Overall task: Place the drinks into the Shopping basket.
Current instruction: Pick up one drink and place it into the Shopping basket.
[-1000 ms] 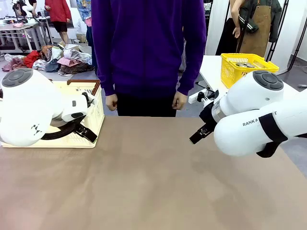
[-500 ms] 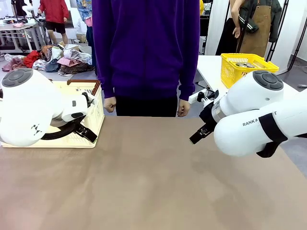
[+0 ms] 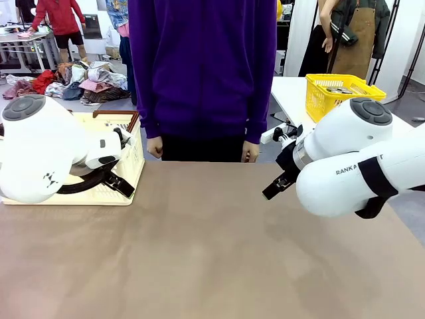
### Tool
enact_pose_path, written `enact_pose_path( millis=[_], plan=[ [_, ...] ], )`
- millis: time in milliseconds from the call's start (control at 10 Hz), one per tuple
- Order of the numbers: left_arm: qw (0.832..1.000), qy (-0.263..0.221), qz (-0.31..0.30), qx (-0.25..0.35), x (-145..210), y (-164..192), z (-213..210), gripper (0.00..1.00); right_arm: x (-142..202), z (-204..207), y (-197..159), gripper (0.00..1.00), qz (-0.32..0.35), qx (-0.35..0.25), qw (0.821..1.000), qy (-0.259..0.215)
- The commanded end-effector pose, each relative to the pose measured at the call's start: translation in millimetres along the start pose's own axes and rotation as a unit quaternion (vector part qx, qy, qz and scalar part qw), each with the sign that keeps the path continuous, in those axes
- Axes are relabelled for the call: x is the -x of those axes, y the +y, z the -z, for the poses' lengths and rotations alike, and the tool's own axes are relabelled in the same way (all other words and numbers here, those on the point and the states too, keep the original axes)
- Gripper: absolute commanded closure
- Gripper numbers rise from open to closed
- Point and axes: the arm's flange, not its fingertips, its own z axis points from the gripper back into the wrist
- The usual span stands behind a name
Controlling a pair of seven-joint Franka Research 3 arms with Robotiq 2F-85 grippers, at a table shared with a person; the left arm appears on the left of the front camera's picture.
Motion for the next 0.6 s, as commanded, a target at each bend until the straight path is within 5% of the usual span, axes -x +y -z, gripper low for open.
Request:
enact_pose_path(
  millis=[0,500],
  plan=[
    [1.000,-0.002,0.000,-0.001,-0.4,0.5,-0.5,0.00,0.0,-0.1,-0.1,0.00,0.000,0.000,1.000,0.000],
    [1.000,0.000,0.000,0.000,0.0,0.0,0.0,0.00,0.0,0.0,0.0,0.00,0.000,0.000,1.000,0.000]
  ],
)
